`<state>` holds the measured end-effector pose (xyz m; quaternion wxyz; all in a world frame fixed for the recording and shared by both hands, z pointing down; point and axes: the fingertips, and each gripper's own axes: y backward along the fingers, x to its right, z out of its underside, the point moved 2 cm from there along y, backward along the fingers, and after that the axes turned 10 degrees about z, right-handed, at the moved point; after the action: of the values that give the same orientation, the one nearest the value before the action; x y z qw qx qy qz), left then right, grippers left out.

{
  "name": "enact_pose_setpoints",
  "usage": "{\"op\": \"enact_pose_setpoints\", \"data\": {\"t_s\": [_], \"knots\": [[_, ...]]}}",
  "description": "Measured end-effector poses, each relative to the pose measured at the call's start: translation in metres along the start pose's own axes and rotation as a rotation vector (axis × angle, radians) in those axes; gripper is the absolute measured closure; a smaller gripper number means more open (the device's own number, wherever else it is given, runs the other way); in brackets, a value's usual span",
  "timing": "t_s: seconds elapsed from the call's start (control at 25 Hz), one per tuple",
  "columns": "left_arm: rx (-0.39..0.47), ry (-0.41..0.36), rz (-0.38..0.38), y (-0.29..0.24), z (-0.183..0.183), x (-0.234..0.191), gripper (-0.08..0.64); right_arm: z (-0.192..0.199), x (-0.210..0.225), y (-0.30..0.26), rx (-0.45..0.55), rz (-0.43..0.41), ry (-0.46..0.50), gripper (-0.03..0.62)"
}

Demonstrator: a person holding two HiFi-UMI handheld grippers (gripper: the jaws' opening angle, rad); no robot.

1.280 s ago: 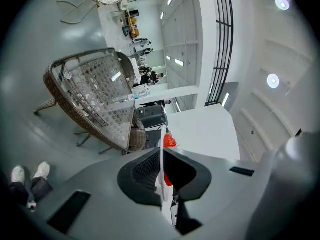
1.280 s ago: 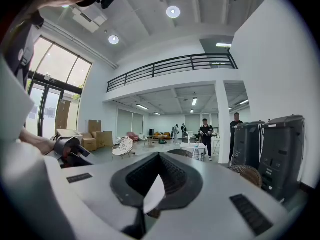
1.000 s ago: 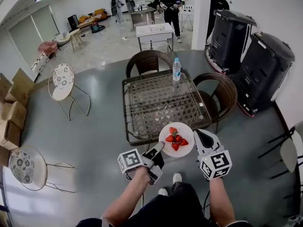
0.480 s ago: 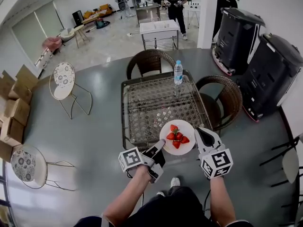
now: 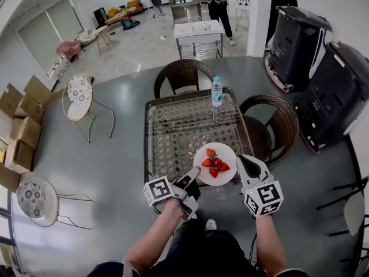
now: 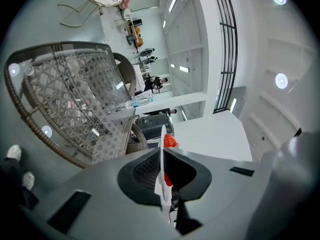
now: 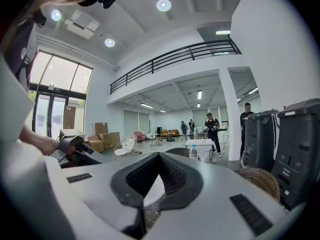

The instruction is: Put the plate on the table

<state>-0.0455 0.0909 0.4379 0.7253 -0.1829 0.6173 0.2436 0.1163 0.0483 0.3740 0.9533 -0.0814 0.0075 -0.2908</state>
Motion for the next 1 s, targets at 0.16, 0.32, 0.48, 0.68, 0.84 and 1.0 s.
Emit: {"op": "enact_pose_setpoints", "data": {"t_s": [0.16,0.32,0.48,0.68,0.84,1.0], "knots": [[0.010,-0.002,-0.006,-0.022,-0.014,-0.007,0.541,0.006,0.017,-0.016,-0.017,0.003,-0.015,0.586],[0.007,-0.011,-0.031,-0.035,-0.029,-0.025,0.541,0.013,0.027,-0.033,-0.030,0.013,-0.025,0.588],[0.004,0.012,-0.014,-0.050,-0.040,-0.035,0.541,0.019,0.031,-0.050,-0.051,0.018,-0.020,0.586],[-0.008,0.028,-0.023,-0.085,-0.076,-0.062,0.541,0.023,0.047,-0.101,-0.097,0.025,-0.005,0.588],[-0.016,0.046,-0.050,-0.102,-0.098,-0.092,0.541,0.029,0.053,-0.137,-0.132,0.024,0.000,0.587],[-0.033,0.062,-0.056,-0.123,-0.119,-0.119,0.541,0.032,0.059,-0.174,-0.162,0.020,0.005,0.586]]}}
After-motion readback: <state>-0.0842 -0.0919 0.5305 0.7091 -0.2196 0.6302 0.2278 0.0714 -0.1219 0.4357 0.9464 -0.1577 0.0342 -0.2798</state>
